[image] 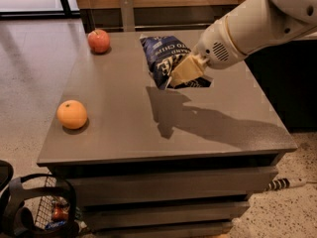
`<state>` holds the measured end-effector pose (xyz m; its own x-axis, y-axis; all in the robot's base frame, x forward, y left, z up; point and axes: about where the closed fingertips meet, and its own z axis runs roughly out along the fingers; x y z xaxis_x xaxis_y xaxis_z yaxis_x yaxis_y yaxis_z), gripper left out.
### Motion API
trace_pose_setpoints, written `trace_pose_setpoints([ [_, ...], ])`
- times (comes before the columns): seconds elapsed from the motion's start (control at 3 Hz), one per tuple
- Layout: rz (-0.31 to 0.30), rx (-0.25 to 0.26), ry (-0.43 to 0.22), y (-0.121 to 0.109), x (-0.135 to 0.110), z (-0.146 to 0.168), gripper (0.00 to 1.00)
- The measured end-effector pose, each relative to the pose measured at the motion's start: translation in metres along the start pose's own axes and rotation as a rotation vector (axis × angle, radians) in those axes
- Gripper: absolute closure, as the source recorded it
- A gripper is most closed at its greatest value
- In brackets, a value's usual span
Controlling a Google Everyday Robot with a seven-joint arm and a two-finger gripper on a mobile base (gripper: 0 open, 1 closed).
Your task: Move blue chip bag near orange
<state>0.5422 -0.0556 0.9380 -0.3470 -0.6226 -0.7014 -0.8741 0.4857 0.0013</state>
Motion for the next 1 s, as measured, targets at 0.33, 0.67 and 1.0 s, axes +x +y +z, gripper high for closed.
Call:
trace_pose_setpoints([
  [0.33,-0.020,-0.047,0.001,0.035,0.003,0.020,1.00],
  [0.67,-0.029,-0.068,0.004,0.050,0.005,0.029,0.88],
  [1.0,-0.032,-0.069,0.005,0.051,0.004,0.029,0.66],
])
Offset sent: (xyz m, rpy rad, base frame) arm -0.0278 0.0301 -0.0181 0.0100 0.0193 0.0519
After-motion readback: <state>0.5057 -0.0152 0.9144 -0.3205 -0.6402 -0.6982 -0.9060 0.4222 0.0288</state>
